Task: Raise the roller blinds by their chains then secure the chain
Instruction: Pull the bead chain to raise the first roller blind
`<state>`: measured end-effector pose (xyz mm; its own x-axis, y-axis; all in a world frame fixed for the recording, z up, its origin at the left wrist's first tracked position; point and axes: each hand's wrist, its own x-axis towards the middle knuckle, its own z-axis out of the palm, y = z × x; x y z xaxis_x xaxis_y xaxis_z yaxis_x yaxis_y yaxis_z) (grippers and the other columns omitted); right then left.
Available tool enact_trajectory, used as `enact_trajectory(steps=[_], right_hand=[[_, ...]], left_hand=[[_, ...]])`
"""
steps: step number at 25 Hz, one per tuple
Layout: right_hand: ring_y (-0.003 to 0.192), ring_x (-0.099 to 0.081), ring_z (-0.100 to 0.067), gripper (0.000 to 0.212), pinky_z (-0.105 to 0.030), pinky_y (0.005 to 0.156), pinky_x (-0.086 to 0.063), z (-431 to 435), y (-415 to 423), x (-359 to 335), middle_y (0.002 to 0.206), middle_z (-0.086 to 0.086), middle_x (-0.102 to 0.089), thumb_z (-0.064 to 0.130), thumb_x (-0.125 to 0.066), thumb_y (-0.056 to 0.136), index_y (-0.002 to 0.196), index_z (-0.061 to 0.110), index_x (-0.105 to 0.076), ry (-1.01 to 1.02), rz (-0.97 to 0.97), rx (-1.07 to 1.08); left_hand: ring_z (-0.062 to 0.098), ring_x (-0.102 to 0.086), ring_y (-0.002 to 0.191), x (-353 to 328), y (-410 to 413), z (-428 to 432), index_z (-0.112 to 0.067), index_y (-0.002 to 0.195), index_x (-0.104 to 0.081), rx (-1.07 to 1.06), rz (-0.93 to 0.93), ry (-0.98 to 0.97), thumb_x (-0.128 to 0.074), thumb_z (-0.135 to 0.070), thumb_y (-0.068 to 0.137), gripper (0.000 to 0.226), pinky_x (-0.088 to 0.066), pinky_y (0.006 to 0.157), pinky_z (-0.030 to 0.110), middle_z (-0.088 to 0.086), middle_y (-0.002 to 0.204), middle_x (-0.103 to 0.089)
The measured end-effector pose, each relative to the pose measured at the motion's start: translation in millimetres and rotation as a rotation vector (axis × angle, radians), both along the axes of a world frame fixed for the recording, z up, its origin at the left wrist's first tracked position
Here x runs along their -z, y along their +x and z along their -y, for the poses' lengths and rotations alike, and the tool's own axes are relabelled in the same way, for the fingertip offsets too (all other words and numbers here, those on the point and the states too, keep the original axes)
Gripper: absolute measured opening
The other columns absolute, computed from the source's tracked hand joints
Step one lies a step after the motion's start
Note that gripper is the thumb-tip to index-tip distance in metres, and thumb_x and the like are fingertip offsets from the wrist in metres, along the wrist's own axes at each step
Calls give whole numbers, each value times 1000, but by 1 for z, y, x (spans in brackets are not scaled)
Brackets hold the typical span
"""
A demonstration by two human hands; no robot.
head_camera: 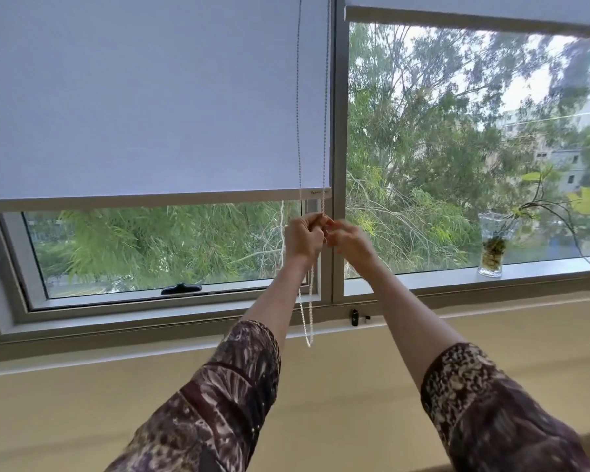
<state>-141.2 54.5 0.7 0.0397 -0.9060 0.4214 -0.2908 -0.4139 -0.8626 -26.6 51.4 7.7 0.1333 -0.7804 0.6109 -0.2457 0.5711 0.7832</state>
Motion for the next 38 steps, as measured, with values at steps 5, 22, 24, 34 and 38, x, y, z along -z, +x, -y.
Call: enact_trajectory(steps=[5,22,24,34,38], right_hand=[[78,-62,-18,28,-23,65,-49,-11,21,-79,100,-16,-65,17,-36,100,116,4,-55,-120,299,-41],[52,-41,-8,21,-20,51,-35,-11,32,-29,64,5,-52,8,-41,97,87,7,-59,-248,62,141],[47,-38,-9,22,-27,48,-33,-10,30,-12,61,4,-52,13,-41,98,89,7,-59,-204,15,157],[45,-41,-7,30,-23,46,-27,-19,22,55,54,10,-49,25,-39,100,82,13,-59,-143,-214,195],[47,-43,-10,31,-27,48,-30,-23,13,72,54,8,-50,28,-37,101,76,19,-55,-116,-312,210]], left_hand=[[9,-54,48,44,-7,-6,-3,87,-74,9,31,40,-57,-7,93,18,-54,55,32,-1,60,-63],[13,-67,86,-37,24,-15,2,114,-63,230,-37,215,-44,-25,99,37,-51,68,22,17,112,-70],[24,-66,96,-64,16,-18,-1,111,-64,247,-74,166,-44,-28,99,36,-52,83,37,18,114,-69],[9,-59,73,-151,-18,-15,3,121,-59,200,-178,45,-48,-8,98,28,-44,43,7,15,107,-64],[4,-52,54,-125,-21,-5,2,108,-68,57,-248,6,-51,-5,95,22,-41,40,12,6,86,-67]])
